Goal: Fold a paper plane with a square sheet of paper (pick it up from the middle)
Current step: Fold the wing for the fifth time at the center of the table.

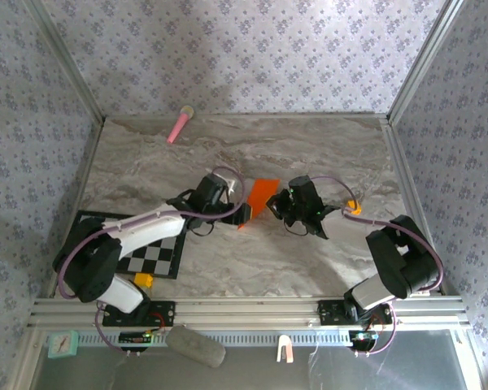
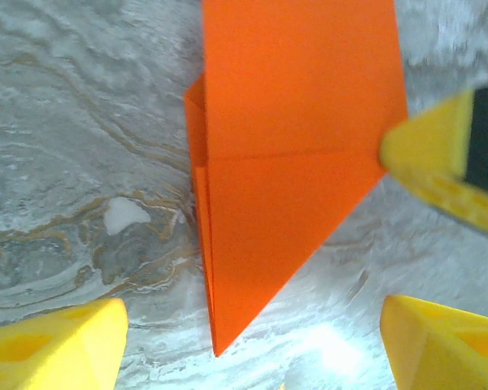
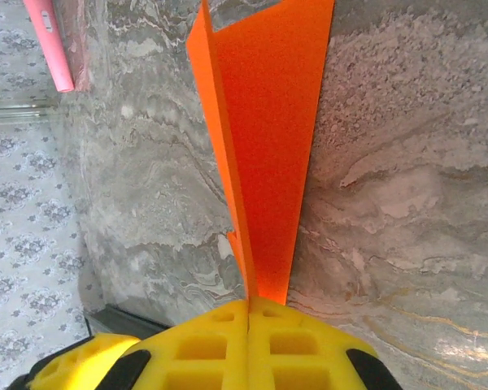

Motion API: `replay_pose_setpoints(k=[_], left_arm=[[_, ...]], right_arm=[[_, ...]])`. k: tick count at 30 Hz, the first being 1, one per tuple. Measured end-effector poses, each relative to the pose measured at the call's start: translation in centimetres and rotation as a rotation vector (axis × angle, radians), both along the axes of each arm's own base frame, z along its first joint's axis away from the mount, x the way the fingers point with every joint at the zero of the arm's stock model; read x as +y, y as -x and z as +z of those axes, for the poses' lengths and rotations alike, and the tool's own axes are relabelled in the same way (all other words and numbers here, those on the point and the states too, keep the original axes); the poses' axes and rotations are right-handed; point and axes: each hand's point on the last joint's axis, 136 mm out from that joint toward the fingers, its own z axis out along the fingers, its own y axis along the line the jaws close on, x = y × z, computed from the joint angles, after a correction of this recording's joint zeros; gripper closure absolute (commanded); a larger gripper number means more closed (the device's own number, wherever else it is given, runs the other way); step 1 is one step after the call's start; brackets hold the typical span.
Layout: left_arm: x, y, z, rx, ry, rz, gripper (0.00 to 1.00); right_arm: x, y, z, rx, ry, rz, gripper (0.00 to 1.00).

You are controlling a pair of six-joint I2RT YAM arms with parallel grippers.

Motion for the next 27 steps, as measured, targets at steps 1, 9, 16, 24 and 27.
replay_pose_setpoints(k=[1, 9, 16, 24, 27], left_arm=[[-0.6, 0.3, -0.2, -0.037, -0.026, -0.04, 0.19], [-3.5, 0.6, -3.3, -0.245, -0.211, -0.244, 0.27], [-3.7, -0.2, -4.8, -0.347, -0.33, -0.352, 0.36], [-4.3, -0.7, -5.0, -0.404, -0.352, -0.395, 0.52], [-4.3, -0.7, -5.0, -0.411, -0.356, -0.401, 0.58]], right_arm=[[0.0, 0.0, 0.0, 0.001, -0.002, 0.0, 1.0], [-0.3, -0.1, 0.0, 0.017, -0.02, -0.011, 1.0], [-0.3, -0.1, 0.1, 0.031, -0.037, -0.012, 1.0], [-0.3, -0.1, 0.2, 0.047, -0.057, -0.015, 0.99], [-0.4, -0.1, 0.2, 0.051, -0.061, -0.017, 0.99]])
